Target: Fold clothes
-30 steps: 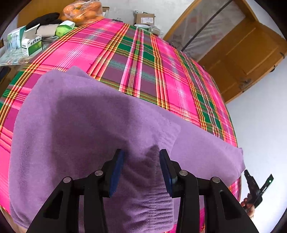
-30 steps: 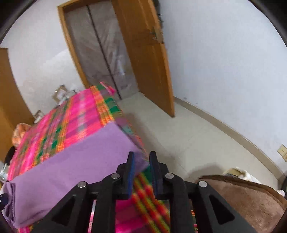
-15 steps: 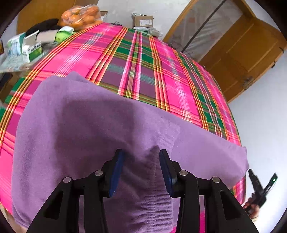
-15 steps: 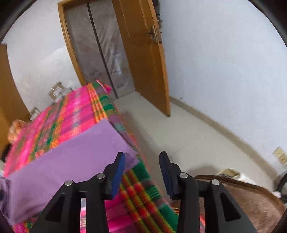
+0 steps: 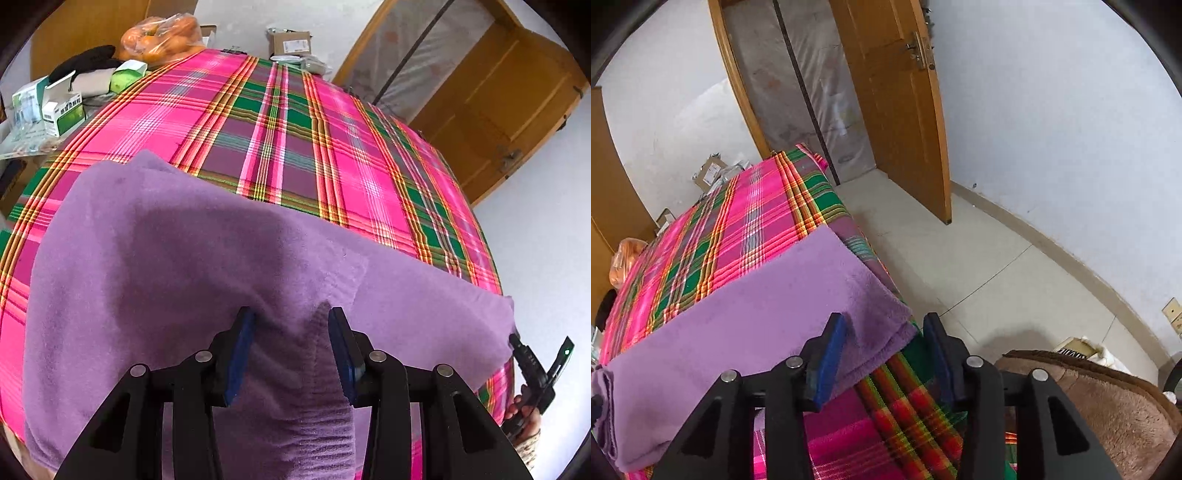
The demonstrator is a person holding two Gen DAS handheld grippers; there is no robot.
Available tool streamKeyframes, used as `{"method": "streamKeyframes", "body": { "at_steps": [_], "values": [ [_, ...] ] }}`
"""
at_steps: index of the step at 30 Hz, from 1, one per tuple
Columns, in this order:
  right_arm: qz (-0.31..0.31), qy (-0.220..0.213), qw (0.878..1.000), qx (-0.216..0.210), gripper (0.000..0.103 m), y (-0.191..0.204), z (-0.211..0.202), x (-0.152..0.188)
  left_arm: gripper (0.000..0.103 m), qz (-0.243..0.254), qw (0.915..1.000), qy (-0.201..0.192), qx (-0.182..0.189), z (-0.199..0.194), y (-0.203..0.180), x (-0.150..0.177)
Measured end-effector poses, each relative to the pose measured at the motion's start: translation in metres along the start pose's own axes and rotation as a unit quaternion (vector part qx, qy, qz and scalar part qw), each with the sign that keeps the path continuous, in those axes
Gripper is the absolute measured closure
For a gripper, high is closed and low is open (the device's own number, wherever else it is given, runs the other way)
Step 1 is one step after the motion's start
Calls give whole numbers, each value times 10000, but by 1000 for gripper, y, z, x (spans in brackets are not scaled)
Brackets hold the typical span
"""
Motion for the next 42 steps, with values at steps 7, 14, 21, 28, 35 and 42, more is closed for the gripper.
{"method": "streamKeyframes", "body": {
  "at_steps": [7, 14, 21, 28, 35, 42],
  "values": [
    [-82, -107, 9996, 230, 67, 4, -6, 2, 61, -12, 10000, -26, 87, 0, 2, 1],
    [-370, -201, 9981, 454, 89, 18, -8, 2, 61, -18, 9998, -78, 190, 0, 3, 2],
    [-543, -500, 9971, 184, 91, 35, -31, -5, 61, 48, 9996, -104, 262, -1, 3, 3],
    [-929, -841, 9920, -179, 91, 72, -66, -9, 61, 67, 9992, -122, 366, 0, 4, 3],
    [-1415, -1057, 9830, -508, 91, 117, -94, 0, 61, 97, 9990, -117, 420, -1, 5, 3],
    [-1840, -1158, 9721, -880, 91, 161, -119, 14, 60, 112, 9987, -117, 493, -1, 6, 4]
  ]
}}
Point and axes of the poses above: each gripper's, at about its wrist camera, not at the fingertips, and z roughly the way its jaws point, y to its left, x to its underside, the point moved 8 cm from there along z, roughly the way its jaws point, and after that the axes turned 10 degrees about y, right-handed, at the moved point
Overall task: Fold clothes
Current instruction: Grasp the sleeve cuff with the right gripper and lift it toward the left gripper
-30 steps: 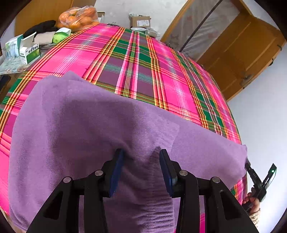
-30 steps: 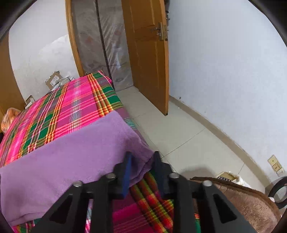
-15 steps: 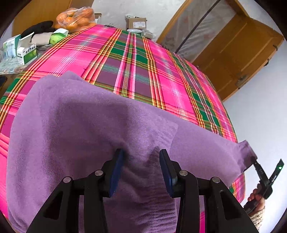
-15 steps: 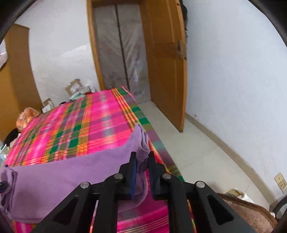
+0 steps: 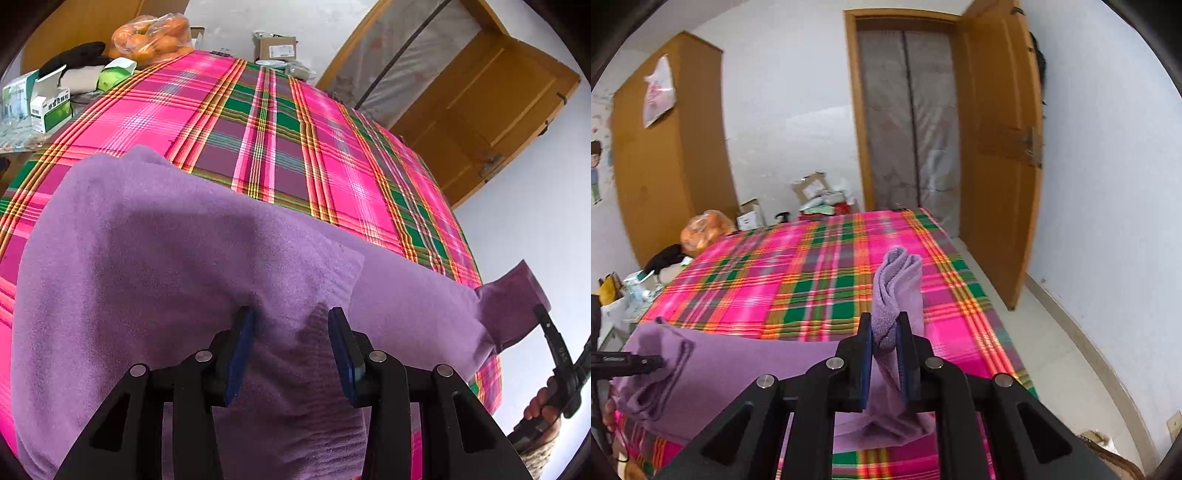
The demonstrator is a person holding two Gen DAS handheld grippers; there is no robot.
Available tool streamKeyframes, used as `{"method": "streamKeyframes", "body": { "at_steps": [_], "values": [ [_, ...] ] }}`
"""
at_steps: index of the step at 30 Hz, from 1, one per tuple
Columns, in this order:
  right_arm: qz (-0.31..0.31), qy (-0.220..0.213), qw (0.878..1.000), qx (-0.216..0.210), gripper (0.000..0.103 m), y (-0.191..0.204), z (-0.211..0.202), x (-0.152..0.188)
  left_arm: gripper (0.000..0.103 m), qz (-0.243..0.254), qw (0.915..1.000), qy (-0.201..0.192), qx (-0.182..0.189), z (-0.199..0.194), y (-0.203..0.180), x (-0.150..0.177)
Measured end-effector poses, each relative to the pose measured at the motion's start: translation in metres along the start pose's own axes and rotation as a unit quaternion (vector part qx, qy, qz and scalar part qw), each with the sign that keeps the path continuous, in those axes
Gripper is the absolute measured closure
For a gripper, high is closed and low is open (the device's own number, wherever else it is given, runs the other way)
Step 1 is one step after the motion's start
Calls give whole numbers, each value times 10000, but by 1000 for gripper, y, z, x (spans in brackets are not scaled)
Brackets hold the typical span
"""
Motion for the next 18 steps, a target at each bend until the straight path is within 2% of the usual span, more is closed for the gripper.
{"method": "streamKeyframes", "body": {
  "at_steps": [9, 14, 18],
  "values": [
    [-378, -120, 9983, -429, 91, 47, -13, -8, 61, 42, 10000, 19, 56, -1, 1, 1],
    [-373, -296, 9980, -419, 91, 51, -24, -23, 60, 43, 10000, 16, 69, -1, 1, 1],
    [-508, -238, 9963, -647, 91, 60, -25, -24, 61, 42, 10000, 29, 84, -1, 1, 1]
  ]
}}
Point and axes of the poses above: each gripper's, at about its wrist camera, not at the fingertips, and z roughly the way its jaws point, y to its left, x to its underside, the point moved 8 cm from there along z, roughly the way its jaws point, and after that the axes turned 10 degrees about y, right-handed, at the moved point
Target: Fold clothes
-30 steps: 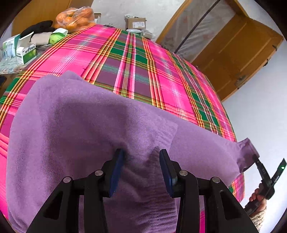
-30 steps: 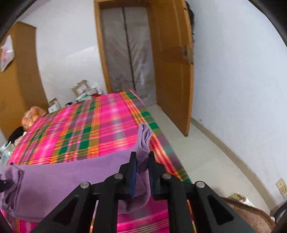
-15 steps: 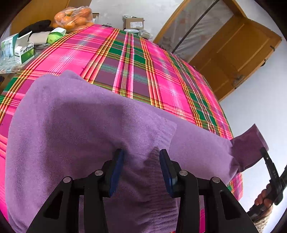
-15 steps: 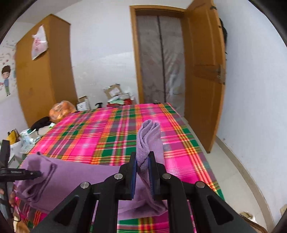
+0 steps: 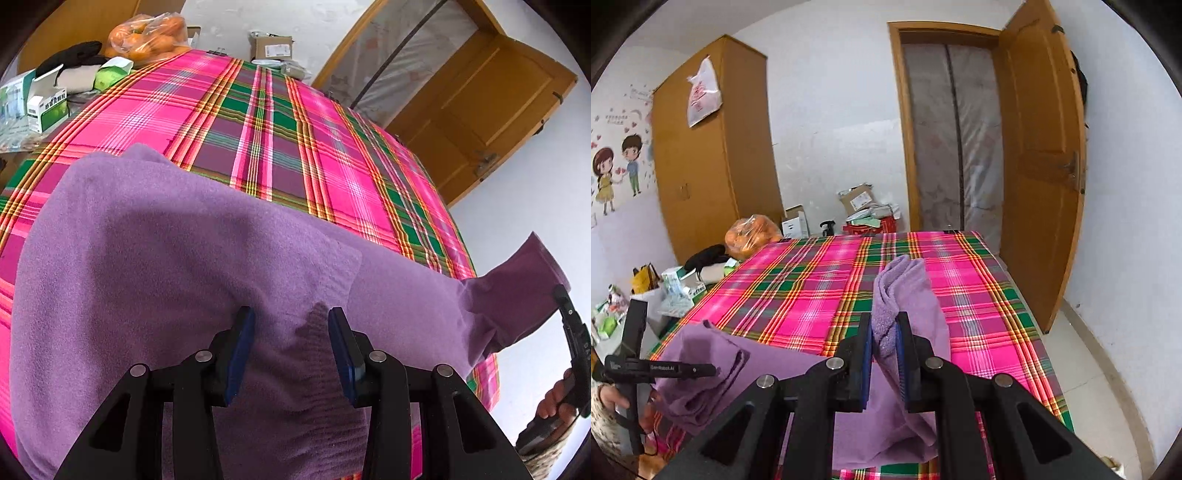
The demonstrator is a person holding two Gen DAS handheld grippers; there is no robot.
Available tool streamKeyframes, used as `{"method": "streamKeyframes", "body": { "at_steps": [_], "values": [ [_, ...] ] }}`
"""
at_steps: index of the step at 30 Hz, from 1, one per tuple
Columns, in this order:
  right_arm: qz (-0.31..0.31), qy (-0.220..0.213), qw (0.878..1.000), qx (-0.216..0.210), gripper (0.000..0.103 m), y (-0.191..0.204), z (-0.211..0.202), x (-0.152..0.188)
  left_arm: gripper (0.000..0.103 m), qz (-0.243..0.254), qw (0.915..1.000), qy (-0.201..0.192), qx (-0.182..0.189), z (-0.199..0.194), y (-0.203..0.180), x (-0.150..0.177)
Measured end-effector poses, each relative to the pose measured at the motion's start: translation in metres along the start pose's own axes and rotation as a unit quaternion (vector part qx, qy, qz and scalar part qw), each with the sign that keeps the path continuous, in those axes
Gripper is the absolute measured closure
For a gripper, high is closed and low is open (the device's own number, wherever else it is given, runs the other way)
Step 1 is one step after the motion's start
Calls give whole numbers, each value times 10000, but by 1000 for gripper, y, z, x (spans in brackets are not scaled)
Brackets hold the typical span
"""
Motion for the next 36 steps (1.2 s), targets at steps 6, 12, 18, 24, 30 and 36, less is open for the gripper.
{"method": "streamKeyframes", "body": {
  "at_steps": [6, 12, 18, 24, 30, 36],
  "values": [
    [-385, 108, 9984, -398, 91, 35, 7, 6, 60, -74, 9999, 55, 64, -3, 1, 3],
    [-581, 310, 9950, -749, 91, 65, 23, 19, 60, -101, 9999, 63, 61, -3, 1, 4],
    [-637, 509, 9904, -1116, 91, 94, 39, 31, 60, -98, 9999, 55, 54, -3, 1, 4],
    [-718, 852, 9841, -1382, 91, 121, 61, 51, 60, -121, 9999, 55, 100, -2, 2, 3],
    [-711, 1161, 9786, -1543, 91, 134, 80, 75, 60, -99, 9999, 48, 93, -2, 1, 3],
    [-674, 1247, 9759, -1658, 91, 140, 85, 84, 60, -97, 9999, 46, 89, -1, 1, 2]
  ]
}}
Point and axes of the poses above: each gripper's, at about its wrist camera, not at the fingertips, and z roughly the way its jaws point, y to its left, x to its underside, the point moved 8 cm from there along z, roughly the way its jaws point, and after that the axes turned 10 degrees about y, right-handed, at the moved point
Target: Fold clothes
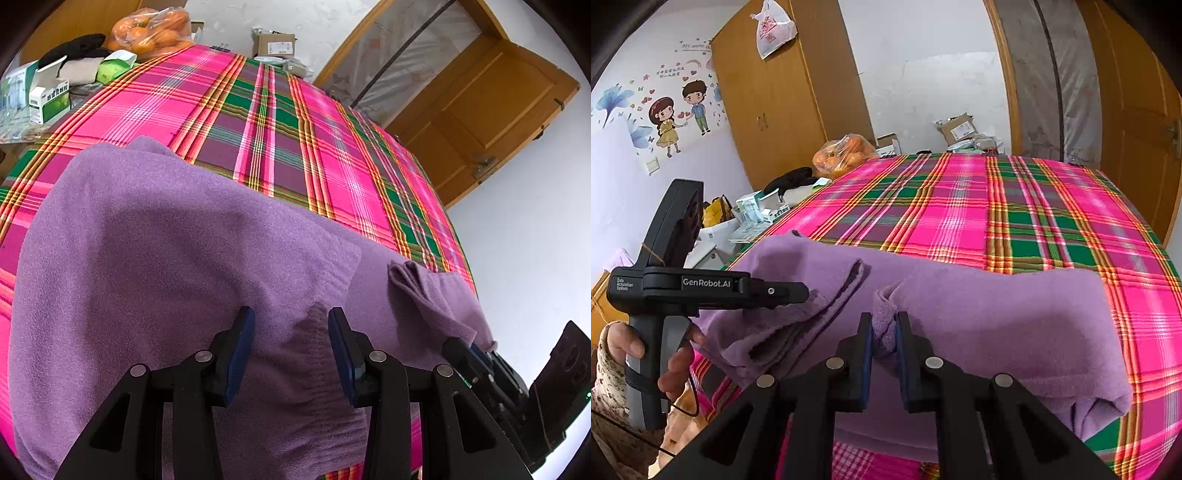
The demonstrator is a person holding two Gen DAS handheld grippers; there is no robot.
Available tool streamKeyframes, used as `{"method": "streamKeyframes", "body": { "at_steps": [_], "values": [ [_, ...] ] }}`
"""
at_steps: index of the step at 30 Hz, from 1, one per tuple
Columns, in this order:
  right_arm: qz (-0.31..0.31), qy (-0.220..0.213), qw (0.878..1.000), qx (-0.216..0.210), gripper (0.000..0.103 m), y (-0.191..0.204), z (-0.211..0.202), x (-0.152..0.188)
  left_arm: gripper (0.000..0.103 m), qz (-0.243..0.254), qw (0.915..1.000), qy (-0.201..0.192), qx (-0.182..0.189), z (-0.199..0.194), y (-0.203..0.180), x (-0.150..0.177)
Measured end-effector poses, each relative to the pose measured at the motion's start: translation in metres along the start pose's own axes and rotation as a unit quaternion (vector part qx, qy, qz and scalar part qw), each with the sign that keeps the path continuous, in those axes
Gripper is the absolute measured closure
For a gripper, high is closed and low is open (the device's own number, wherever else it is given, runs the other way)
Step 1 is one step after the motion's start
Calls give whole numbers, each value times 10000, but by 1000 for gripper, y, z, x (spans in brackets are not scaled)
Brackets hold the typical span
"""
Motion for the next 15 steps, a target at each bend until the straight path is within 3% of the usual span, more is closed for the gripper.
{"method": "streamKeyframes", "body": {
  "at_steps": [12, 15],
  "values": [
    [-150, 161, 9998, -24, 90, 8, 13, 11, 60, -22, 10000, -6, -57, 1, 0, 0],
    [-218, 302, 9993, -47, 86, 8, 14, 14, 60, -92, 9999, 0, -42, -2, -1, 1]
  ]
}}
Point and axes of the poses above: each gripper's, at about its wrist camera, not at the fingertips, and z roughly the way its jaws point, y to its left, x to its underside, the point moved 8 cm from there along z, roughly the way its jaws point, and after that the axes turned 10 degrees about y, right-handed, at the moved point
